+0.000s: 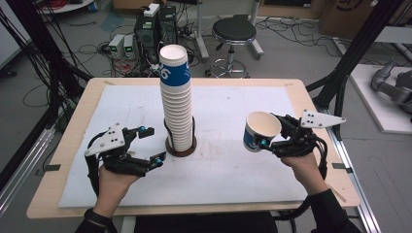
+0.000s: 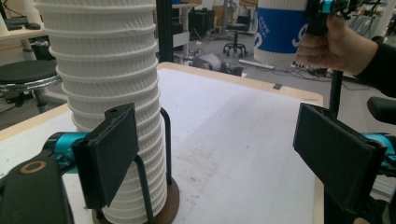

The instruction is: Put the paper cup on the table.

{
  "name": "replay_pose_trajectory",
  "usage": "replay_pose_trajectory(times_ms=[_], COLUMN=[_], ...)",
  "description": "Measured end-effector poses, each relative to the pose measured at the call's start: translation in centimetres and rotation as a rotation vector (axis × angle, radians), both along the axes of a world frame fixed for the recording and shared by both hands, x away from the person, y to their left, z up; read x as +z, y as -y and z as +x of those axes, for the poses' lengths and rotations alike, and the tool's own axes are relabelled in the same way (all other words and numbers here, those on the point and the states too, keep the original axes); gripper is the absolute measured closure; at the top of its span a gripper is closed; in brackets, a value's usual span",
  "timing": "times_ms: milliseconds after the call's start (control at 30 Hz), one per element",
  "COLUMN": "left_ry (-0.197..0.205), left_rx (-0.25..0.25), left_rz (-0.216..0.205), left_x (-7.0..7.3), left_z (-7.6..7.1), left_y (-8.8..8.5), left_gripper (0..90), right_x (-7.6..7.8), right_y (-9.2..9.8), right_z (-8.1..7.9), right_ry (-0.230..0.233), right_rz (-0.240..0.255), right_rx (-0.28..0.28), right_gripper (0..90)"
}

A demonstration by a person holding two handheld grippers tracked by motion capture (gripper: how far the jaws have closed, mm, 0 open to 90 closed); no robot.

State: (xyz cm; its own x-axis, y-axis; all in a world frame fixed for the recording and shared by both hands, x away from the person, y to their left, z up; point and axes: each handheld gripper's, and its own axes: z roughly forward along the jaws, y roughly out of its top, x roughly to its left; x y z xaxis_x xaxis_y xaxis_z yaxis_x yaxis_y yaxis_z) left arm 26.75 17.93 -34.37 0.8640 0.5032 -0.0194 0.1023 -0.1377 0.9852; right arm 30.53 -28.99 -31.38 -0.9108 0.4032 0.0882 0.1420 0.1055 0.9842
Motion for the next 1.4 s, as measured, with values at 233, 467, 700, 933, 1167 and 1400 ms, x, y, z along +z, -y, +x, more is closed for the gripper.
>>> replay_pose_trajectory(times_ms=[233,467,700,933,1167,1400], left_ry=[-0.010,-0.017,-0.017,-0.029,-0.031,-0.030], left_rx=[0.006,0.014,-0.004,-0.014,-0.014,-0.029], left_rz=[0.002,0.000,-0.008,0.003,-0.001,0.003], left_x=[-0.3,-0.6,-0.9,-1.4,-1.5,-1.7], left_z=[0.1,0.3,0.4,0.7,1.0,1.1], left_y=[-0.2,-0.4,-0.3,0.2,0.2,0.5], left_gripper=[14.3,14.3,14.3,14.3,14.3,14.3], right_x=[0.0,0.1,0.0,-0.1,-0.4,-0.8], right_y=[0.2,0.2,0.4,0.7,1.1,1.1], right_z=[0.3,0.7,1.2,1.9,3.1,4.3], right_ry=[0.008,0.019,0.020,0.023,0.017,0.015], right_rz=[-0.004,-0.014,-0.024,-0.034,-0.036,-0.040], right_rx=[-0.019,-0.041,-0.068,-0.098,-0.138,-0.178], right_gripper=[23.1,23.2,23.2,23.2,23.2,23.1])
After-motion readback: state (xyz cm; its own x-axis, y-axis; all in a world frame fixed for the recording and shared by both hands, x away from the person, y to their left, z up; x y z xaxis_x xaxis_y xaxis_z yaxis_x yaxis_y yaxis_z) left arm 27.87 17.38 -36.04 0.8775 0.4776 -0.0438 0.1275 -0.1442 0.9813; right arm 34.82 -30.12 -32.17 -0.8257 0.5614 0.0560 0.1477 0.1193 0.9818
